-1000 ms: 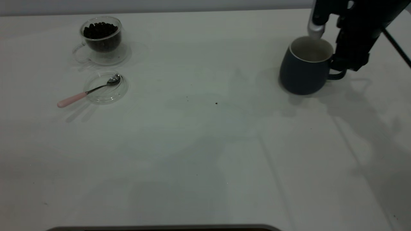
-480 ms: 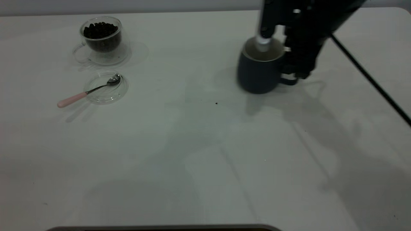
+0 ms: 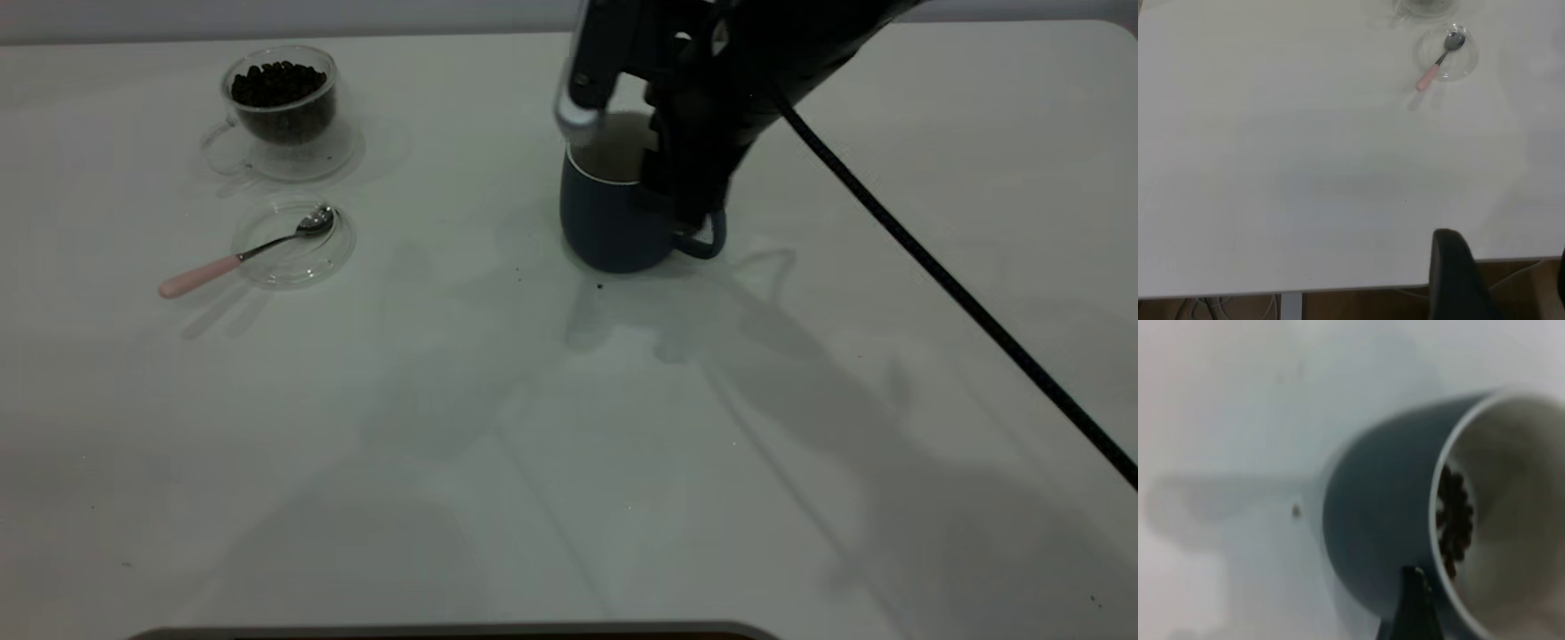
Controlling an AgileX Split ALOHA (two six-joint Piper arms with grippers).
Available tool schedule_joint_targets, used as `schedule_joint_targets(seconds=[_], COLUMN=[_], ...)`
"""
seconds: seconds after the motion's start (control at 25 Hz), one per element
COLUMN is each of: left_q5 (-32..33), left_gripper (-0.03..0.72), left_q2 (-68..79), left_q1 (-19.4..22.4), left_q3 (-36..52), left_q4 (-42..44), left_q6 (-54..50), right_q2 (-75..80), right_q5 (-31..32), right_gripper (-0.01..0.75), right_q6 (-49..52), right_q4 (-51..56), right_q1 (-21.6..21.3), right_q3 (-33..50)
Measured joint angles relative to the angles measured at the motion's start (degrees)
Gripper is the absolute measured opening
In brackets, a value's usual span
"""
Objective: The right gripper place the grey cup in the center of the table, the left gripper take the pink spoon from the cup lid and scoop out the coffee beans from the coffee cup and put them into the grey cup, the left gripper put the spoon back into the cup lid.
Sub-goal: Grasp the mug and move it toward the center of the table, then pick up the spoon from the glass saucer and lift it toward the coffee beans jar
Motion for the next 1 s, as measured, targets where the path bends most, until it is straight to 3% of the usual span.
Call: schedule_joint_targets(seconds=[0.16, 0.32, 0.6, 1.0], left_q5=[0.00, 0.00, 0.00, 0.00], left_gripper=[0.425, 0.425, 0.425, 0.425], left_q2=[0.00, 0.00, 0.00, 0.00], left_q1=[0.00, 0.00, 0.00, 0.00], left_q3=[0.00, 0.00, 0.00, 0.00], left_q4=[0.00, 0.00, 0.00, 0.00], left_q6=[0.00, 0.00, 0.05, 0.20], right_q2=[-1.85, -10.25, -30.64, -52.86], right_q5=[1.92, 11.23, 35.48, 72.13], right_gripper=[0.592, 0.590, 0.590, 0.590], right_q6=[3.95, 4.74, 12.00, 30.61], right_q4=[1.60, 3.86, 4.90, 2.08], right_q1=[0.29, 0.29, 0.29, 0.29], right_q3=[0.06, 0.06, 0.10, 0.12])
